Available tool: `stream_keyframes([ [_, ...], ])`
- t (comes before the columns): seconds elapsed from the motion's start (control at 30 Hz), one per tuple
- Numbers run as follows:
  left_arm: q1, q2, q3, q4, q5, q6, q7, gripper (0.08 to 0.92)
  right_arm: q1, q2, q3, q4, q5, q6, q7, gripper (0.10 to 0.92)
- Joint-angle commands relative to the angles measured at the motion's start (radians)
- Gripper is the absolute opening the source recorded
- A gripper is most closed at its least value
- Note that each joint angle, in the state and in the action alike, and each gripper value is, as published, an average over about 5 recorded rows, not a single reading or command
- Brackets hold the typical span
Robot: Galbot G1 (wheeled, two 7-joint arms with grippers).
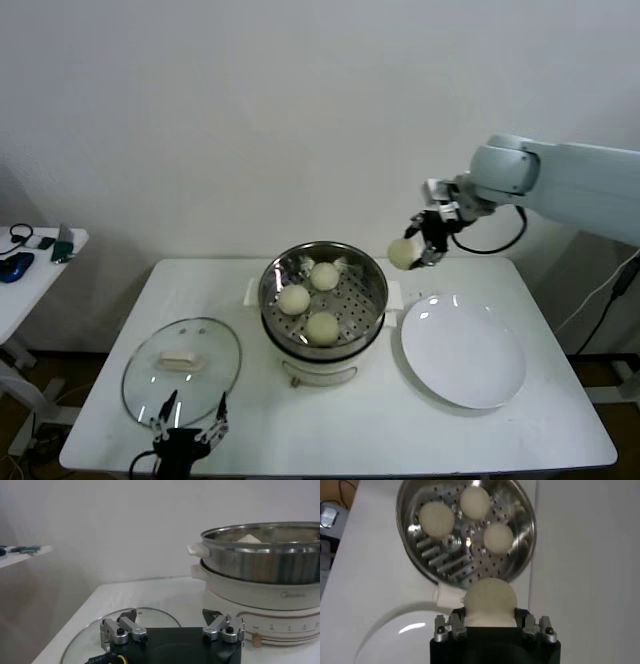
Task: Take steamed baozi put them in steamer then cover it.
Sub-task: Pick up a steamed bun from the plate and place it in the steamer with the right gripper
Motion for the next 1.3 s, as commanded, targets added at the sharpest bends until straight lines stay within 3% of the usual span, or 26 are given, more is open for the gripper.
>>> stream_keyframes([
  [0.03,-0.001,0.003,-0.01,-0.003,-0.015,0.004,0.001,0.823,-0.037,0.21,-0.013,0.043,0.104,-0.071,0.055,0.652],
  [0.47,0.0,0.004,-0.014,-0.003,-0.019,0.009,0.003,0.823,-0.257,0.285,-0.004,-0.151,-0.097,-0.059,0.075,0.653],
  [0.93,0.002,-0.001,-0.011,-0.01,-0.016,0.013,0.004,0.823,-0.282,0.296,0.016,-0.165,-0.107,-0.058,0.074,0.683],
  [1.17,0.007,0.0,-0.01,-0.018,-0.016,0.012,0.004,0.823,-0.255,0.287,0.003,-0.152,-0.103,-0.043,0.047,0.798],
  [1.3,0.009,0.001,-0.011,-0.023,-0.016,0.013,0.004,0.823,-0.224,0.267,0.005,-0.138,-0.059,-0.029,0.024,0.821],
])
